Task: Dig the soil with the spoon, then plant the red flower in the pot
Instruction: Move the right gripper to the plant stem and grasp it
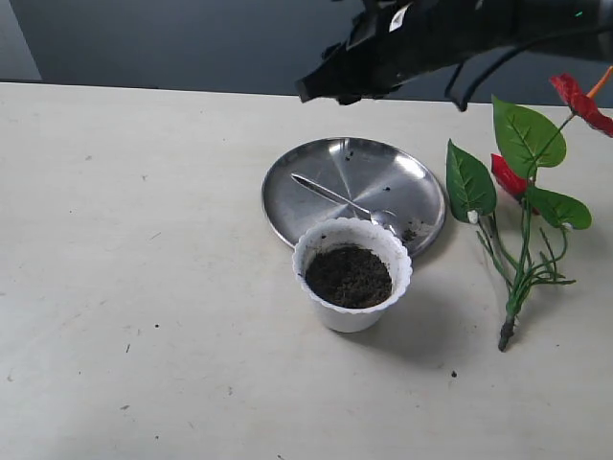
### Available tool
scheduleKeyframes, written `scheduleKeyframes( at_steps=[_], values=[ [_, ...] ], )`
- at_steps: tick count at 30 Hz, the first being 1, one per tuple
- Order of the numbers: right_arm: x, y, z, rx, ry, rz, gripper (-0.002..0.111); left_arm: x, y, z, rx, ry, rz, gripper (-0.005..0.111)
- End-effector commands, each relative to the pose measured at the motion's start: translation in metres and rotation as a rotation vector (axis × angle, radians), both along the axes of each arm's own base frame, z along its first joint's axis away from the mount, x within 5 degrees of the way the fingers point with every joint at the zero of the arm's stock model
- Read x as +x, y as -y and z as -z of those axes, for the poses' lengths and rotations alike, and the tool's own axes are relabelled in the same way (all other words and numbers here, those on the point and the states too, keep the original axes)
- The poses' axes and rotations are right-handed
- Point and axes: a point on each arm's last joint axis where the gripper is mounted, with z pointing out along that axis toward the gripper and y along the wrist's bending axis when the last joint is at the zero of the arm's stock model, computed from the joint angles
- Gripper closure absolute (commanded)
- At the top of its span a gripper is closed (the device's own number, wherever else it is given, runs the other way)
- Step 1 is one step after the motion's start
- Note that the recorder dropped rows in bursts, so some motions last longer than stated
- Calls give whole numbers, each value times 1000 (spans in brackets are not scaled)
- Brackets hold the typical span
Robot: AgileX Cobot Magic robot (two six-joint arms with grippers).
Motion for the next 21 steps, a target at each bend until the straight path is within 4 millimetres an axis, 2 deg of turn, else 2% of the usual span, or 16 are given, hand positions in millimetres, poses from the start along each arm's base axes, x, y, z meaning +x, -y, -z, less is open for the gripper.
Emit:
scheduleKeyframes(
  at_steps=[1, 5, 7, 10, 12, 17, 21],
  values=[
    [-29, 28, -30, -71, -151, 160, 68, 0, 0, -2, -6, 16, 6, 106],
    [-51, 58, -33, -208, -277, 395, 68, 0, 0, -2, -6, 16, 6, 106],
    [-61, 68, -29, -234, -289, 446, 68, 0, 0, -2, -6, 16, 6, 106],
    [-87, 82, 5, -231, -346, 505, 68, 0, 0, -2, -6, 16, 6, 106],
    [-93, 91, 24, -258, -344, 585, 68, 0, 0, -2, -6, 16, 6, 106],
    [-86, 110, 43, -356, -185, 750, 68, 0, 0, -2, -6, 16, 6, 106],
    [-68, 132, 59, -285, -229, 823, 68, 0, 0, -2, -6, 16, 6, 106]
  ],
)
